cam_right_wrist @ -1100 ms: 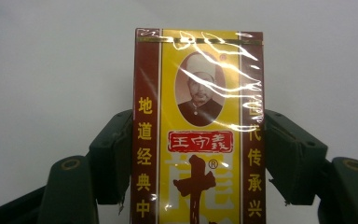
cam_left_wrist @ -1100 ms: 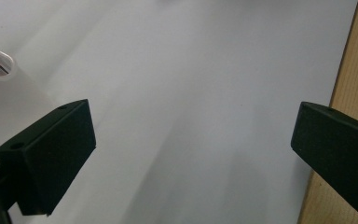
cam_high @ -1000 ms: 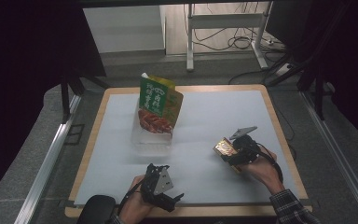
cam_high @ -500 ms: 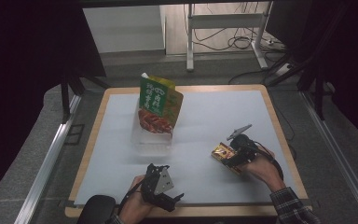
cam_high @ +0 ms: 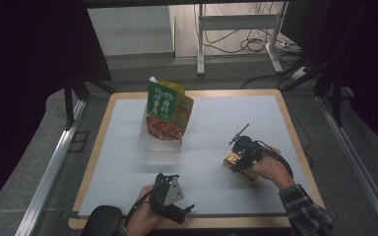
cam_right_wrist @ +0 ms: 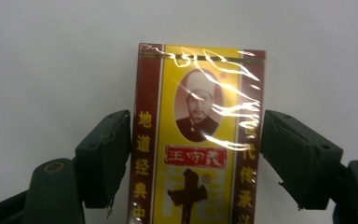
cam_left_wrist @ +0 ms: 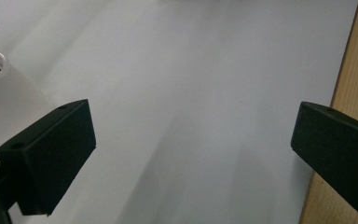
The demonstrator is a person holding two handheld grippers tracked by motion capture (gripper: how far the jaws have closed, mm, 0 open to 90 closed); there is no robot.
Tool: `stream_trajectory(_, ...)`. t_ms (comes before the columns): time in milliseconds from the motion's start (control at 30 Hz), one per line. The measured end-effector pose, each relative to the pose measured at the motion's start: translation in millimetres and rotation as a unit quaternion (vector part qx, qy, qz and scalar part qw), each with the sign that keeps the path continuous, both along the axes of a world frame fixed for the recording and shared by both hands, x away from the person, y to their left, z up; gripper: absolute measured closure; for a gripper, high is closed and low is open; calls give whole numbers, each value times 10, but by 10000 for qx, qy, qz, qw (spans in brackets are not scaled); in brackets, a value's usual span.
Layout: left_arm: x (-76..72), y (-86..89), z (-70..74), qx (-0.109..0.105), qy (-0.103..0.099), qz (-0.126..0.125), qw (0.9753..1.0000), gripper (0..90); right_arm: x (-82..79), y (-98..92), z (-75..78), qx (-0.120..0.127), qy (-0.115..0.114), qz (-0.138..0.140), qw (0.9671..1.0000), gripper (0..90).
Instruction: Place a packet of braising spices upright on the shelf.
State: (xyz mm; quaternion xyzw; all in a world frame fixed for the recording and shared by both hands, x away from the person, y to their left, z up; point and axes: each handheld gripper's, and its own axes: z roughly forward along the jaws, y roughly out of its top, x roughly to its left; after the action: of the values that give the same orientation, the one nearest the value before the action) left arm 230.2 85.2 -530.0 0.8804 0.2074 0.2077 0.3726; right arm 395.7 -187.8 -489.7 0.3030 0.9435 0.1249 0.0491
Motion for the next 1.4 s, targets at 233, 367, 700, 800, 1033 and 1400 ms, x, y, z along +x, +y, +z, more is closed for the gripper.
stream_trajectory(233, -3, -5, -3, 6, 4, -17, 10000, 0, 48, 109, -68, -338, 105, -29, 9994, 307)
stream_trajectory(367, -2, 0, 1, -8, -4, -2, 10000, 0, 29, 103, -42, -305, 27, -69, 9995, 314)
stream_trajectory(700, -3, -1, 3, 32, -34, -4, 10000, 0, -36, -46, 137, 598, -496, -196, 9968, 315)
stream_trajectory(800, -7, -8, 2, 45, -42, -9, 10000, 0, -62, -60, 183, 831, -696, -195, 9939, 315)
stream_trajectory(1033, -11, -14, 3, 31, -43, -18, 10000, 0, -126, -76, 293, 1333, -1117, -131, 9847, 316)
stream_trajectory(1400, -13, -10, 11, -53, -17, -40, 10000, 0, -168, -50, 450, 1928, -1528, -23, 9693, 316)
